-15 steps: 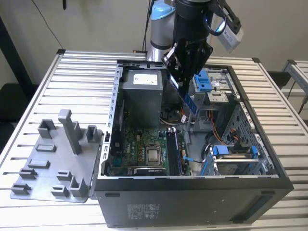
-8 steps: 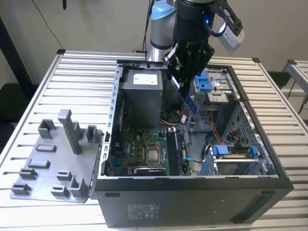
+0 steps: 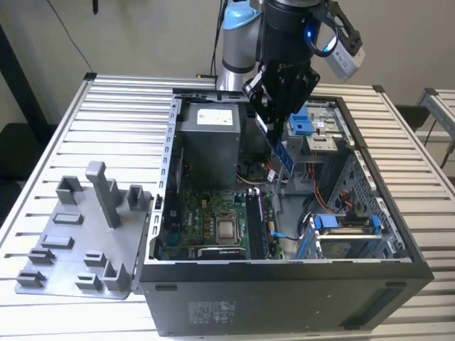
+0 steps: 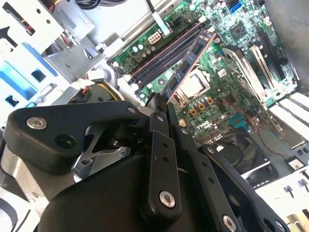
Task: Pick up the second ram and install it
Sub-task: 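Insert the second ram into the second slot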
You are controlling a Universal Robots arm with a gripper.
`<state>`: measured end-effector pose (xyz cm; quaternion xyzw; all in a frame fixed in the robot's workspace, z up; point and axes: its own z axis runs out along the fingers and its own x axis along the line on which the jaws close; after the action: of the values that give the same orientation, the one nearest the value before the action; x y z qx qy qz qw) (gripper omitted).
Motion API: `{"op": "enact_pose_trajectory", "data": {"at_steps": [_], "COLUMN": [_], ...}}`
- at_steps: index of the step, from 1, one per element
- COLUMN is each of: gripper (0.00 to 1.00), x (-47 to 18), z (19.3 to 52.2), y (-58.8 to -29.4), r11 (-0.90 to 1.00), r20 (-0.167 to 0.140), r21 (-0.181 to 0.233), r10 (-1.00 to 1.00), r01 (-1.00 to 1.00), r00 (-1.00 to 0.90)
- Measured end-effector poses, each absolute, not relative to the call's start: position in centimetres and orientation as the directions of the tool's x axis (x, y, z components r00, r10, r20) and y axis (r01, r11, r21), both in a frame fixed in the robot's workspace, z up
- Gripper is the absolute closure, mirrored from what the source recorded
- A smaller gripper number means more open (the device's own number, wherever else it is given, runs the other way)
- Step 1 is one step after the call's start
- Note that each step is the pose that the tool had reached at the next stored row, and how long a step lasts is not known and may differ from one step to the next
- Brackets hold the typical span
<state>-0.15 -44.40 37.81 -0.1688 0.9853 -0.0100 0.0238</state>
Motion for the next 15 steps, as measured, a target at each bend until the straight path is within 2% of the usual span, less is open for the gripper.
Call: {"op": "enact_pose_trajectory", "data": {"at_steps": [9,15], "gripper": [0.86,0.86], "x": [-0.09,0.54], "z": [37.66,37.61], "y": [-44.53,-44.54], "r11": [0.968,0.969], "r20": [-0.042,-0.021], "r21": [-0.027,-0.022], "r10": [-0.252,-0.246], "r01": [-0.251,-0.245], "r00": [-0.967,-0.969]}}
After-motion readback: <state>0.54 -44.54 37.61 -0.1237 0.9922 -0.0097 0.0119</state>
